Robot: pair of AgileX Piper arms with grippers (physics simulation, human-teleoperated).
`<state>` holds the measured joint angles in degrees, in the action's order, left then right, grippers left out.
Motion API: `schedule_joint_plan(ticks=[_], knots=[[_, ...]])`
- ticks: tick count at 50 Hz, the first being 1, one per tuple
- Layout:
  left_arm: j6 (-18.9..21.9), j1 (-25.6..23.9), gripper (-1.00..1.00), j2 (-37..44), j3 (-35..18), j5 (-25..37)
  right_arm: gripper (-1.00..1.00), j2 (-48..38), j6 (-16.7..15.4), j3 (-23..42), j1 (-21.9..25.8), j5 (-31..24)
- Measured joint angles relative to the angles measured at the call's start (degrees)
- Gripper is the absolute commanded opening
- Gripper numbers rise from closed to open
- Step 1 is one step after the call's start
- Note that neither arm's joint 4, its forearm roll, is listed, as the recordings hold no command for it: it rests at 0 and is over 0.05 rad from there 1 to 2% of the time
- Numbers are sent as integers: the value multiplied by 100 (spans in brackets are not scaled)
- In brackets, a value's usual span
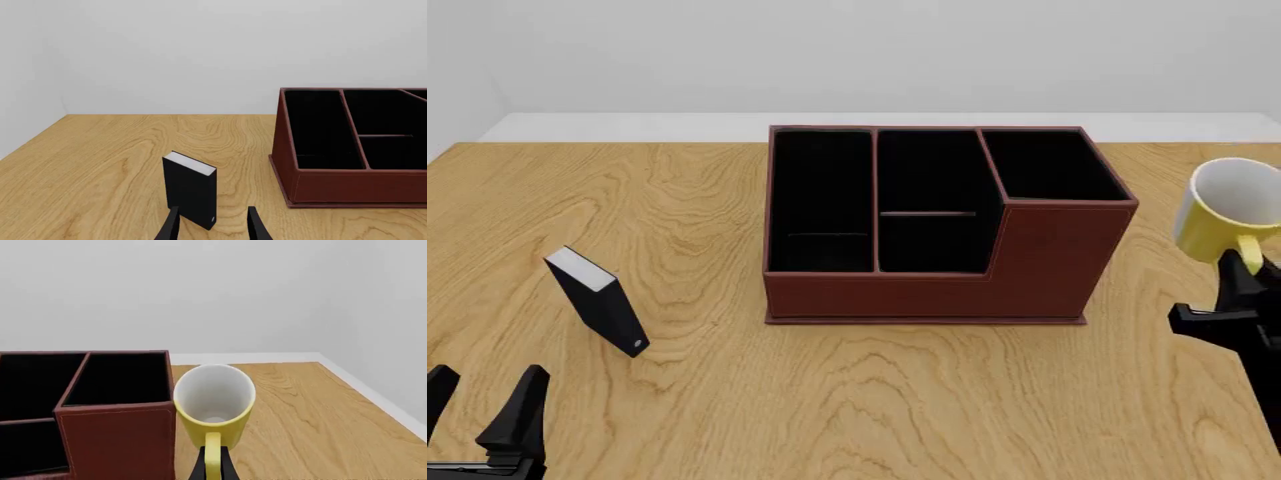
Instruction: Pick up the yellow and white mug and place it to the right of the caddy.
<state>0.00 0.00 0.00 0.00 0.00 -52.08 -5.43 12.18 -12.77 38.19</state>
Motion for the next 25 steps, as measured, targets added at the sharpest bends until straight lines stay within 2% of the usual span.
schedule_joint_plan(ticks=[25], knots=[[0,0,100,0,0,0,-100,-749,41,-131,-44,689]])
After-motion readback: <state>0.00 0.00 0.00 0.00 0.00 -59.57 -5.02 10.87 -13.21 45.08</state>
